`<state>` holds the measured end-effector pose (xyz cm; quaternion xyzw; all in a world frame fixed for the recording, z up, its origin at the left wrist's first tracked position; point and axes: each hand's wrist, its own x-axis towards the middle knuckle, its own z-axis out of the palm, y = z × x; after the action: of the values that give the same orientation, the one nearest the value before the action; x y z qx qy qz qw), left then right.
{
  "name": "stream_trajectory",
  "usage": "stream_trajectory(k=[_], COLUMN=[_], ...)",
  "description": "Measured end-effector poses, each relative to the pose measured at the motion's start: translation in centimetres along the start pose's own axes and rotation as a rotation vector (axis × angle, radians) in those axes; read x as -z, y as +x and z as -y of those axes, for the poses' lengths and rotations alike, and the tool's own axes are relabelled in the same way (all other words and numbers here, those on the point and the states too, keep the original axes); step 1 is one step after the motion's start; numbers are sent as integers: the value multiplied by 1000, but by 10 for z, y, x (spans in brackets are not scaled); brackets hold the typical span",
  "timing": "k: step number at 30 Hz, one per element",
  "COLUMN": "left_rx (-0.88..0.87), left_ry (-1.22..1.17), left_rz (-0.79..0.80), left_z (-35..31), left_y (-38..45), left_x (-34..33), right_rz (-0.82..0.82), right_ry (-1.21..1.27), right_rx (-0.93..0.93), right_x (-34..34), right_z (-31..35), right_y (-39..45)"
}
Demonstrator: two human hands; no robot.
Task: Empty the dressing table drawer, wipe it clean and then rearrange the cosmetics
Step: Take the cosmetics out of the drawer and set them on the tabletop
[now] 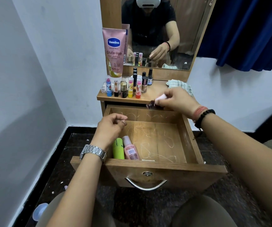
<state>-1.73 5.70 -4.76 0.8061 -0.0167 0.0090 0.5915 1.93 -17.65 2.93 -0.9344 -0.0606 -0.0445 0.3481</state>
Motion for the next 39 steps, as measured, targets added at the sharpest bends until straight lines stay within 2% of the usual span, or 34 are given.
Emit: stream_trajectory(k=[4, 9, 17, 31, 36, 37, 39], left_rx=[-9, -4, -1, 28, 17, 17, 12], left_ry=[8, 5, -15, 26, 164, 216, 386], left_rz=[3, 4, 4, 20, -14, -11, 14], left_z=[1, 2, 2, 0, -3, -4, -6], left_y=[1, 3, 3, 1, -1, -1, -2], left_x=[1, 2, 3, 4, 8, 9, 10], right_rz=[-170, -308, -282, -251, -513, -471, -187], right_ry=[43, -47, -18, 125, 225, 241, 227], right_rx=[22, 49, 73, -32, 183, 206, 179], right_x=[1, -14, -31, -34, -25, -25, -31], right_z=[12, 15, 14, 8, 28, 32, 34], right_y=[25, 51, 68, 66, 33, 23, 6])
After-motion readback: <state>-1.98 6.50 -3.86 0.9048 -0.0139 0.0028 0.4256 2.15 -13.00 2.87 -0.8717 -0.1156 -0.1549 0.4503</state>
